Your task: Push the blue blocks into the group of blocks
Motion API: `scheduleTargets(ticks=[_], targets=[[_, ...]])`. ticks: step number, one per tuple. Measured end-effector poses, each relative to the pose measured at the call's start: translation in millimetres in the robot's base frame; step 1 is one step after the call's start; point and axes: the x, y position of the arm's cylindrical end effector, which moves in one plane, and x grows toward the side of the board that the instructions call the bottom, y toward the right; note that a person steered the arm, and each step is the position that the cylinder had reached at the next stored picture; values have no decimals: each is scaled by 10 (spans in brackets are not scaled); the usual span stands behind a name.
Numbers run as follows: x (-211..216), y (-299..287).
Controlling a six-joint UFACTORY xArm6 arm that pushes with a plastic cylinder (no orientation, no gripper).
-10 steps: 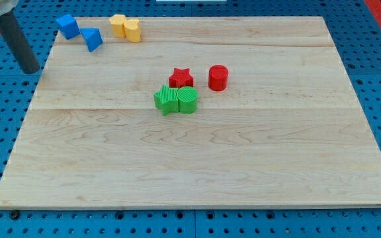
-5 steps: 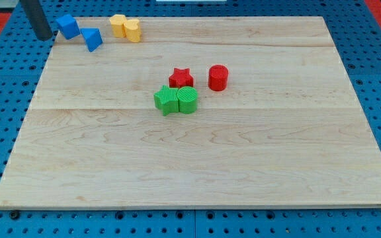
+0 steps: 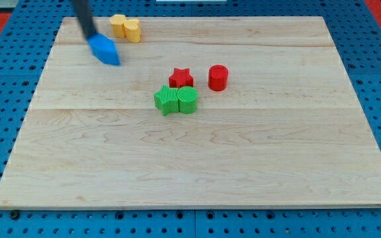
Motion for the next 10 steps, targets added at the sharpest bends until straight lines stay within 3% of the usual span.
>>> scheduleTargets(ticks=[1, 2, 3, 4, 6, 8, 9, 10], targets=[[244, 723], [204, 406], [-99, 388], [150, -107], [582, 495], [342, 318], [685, -647], [1198, 355]])
